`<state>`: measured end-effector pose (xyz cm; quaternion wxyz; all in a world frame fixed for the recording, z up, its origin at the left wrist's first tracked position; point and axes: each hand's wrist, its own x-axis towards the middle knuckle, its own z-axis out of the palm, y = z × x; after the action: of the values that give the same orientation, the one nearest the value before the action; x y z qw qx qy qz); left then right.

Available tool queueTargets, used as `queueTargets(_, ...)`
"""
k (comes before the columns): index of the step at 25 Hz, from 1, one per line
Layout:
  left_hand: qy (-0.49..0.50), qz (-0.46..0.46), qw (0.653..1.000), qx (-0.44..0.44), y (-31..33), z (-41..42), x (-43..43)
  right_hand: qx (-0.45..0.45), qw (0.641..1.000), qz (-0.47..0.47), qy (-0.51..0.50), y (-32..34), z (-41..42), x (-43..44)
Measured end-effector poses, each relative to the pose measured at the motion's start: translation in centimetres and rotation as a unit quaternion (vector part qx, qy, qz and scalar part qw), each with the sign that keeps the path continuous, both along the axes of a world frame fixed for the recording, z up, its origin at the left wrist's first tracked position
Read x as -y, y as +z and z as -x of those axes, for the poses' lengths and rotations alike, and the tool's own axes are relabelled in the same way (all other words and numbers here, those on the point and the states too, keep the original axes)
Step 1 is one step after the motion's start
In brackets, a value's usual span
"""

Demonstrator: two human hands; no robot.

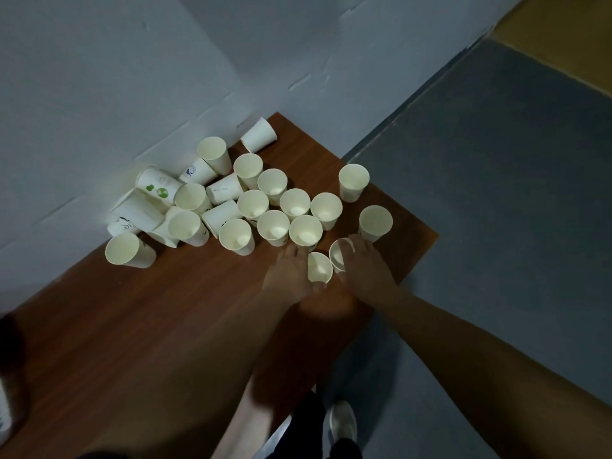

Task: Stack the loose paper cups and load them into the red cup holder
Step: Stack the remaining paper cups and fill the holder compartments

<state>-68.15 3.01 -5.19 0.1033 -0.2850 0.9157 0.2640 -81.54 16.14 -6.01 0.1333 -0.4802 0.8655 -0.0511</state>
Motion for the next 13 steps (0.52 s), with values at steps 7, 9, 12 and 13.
queueTargets(7, 0.036, -0.035, 0.997, -0.059, 2.6, -3.6, 0.9, 0.059, 0.998, 0.022, -0.027, 2.8, -1.7, -0.8)
queueTargets(9, 0.071, -0.028, 0.995, -0.07, 3.9, -5.7, 1.3, 0.062, 0.997, 0.045, -0.021, 4.1, -2.6, -0.9)
queueTargets(12, 0.141, 0.001, 0.987, -0.083, 7.0, -9.6, 1.6, 0.078, 0.992, 0.094, -0.018, 6.9, -5.1, -0.7)
queueTargets(13, 0.167, 0.01, 0.981, -0.101, 8.1, -11.2, 1.6, 0.091, 0.99, 0.109, -0.021, 7.9, -6.1, -0.5)
